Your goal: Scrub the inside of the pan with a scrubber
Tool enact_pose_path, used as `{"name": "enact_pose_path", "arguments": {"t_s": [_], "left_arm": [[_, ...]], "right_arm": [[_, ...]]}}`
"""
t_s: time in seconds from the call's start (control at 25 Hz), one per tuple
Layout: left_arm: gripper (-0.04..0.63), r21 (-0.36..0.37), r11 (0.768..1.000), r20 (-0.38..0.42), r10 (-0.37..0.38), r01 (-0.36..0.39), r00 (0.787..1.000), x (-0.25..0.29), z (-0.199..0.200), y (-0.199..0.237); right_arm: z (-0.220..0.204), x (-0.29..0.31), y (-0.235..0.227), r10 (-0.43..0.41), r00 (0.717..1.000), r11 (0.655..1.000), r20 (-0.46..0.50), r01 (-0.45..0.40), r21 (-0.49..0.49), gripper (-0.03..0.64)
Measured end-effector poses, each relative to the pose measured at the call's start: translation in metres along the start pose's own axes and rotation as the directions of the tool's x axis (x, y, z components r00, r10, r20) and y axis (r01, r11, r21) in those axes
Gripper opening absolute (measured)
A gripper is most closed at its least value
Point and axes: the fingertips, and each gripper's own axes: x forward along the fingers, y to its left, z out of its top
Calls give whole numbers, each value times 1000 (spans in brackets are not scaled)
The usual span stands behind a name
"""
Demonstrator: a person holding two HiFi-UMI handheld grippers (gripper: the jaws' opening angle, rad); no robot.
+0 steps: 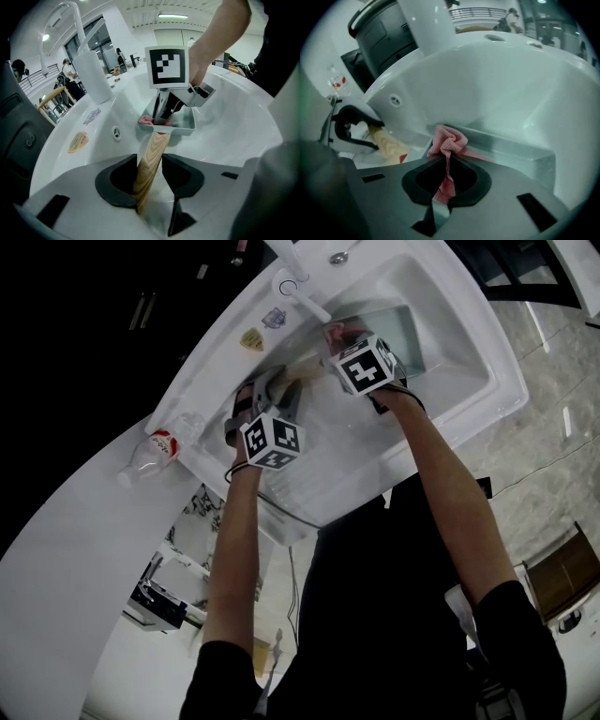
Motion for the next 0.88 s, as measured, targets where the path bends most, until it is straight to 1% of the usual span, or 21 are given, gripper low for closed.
{"name": "enact_pose_path", "arguments": {"t_s": [0.08,0.12,0.2,0.24,0.32,0.4,0.44,0.48,0.52,0.56,0.6,0.64,0.68,0.72,0.8,0.84,0.88], "left_arm": [[169,-2,1000,-3,-1,1,1000,0,-1,0],[169,-4,1000,-4,-3,3,1000,0,-1,0],[169,-5,1000,-4,-6,6,1000,0,-1,0],[169,-4,1000,-4,-6,6,1000,0,-1,0],[169,-5,1000,-3,-8,8,1000,1,-1,0],[169,-8,1000,-4,-9,9,1000,1,-2,0],[167,-8,1000,-4,-9,9,1000,1,-2,0],[169,-9,1000,-5,-9,9,1000,0,-1,0],[169,-10,1000,-5,-9,9,1000,0,-1,0],[169,-10,1000,-4,-9,9,1000,0,-1,0],[169,-9,1000,-3,-9,9,1000,0,-1,0],[169,-8,1000,-2,-9,9,1000,0,0,0],[168,-7,1000,-1,-9,9,1000,0,-1,0],[169,-7,1000,-1,-9,9,1000,0,-1,0],[168,-6,1000,-4,-7,7,1000,0,-2,0],[169,-6,1000,-4,-7,7,1000,0,-2,0],[169,-6,1000,-4,-8,8,1000,0,-2,0]], "right_arm": [[-10,-3,2,24,998,994,-55,-29,-102,38],[-16,-5,-3,6,997,990,-80,-17,-139,38],[-26,-10,-20,-75,991,977,-112,50,-206,38],[-29,-13,-30,-128,985,965,-119,96,-245,38],[-35,-18,-52,-240,963,929,-126,190,-318,38],[-40,-23,-72,-332,934,900,-133,272,-341,37],[-42,-26,-80,-369,919,893,-142,308,-329,37],[-45,-30,-88,-399,902,891,-161,341,-299,37],[-51,-33,-95,-420,887,896,-194,371,-245,37],[-57,-37,-100,-422,875,905,-238,393,-162,37],[-64,-41,-101,-404,871,913,-281,404,-60,35],[-69,-43,-100,-371,875,914,-310,403,45,35],[-70,-44,-97,-332,888,911,-318,390,137,34],[-69,-43,-91,-290,908,907,-303,361,215,32],[-58,-36,-72,-186,960,903,-211,252,347,32],[-52,-32,-62,-141,977,892,-159,195,407,32],[-51,-30,-55,-115,985,874,-131,163,458,32]]}}
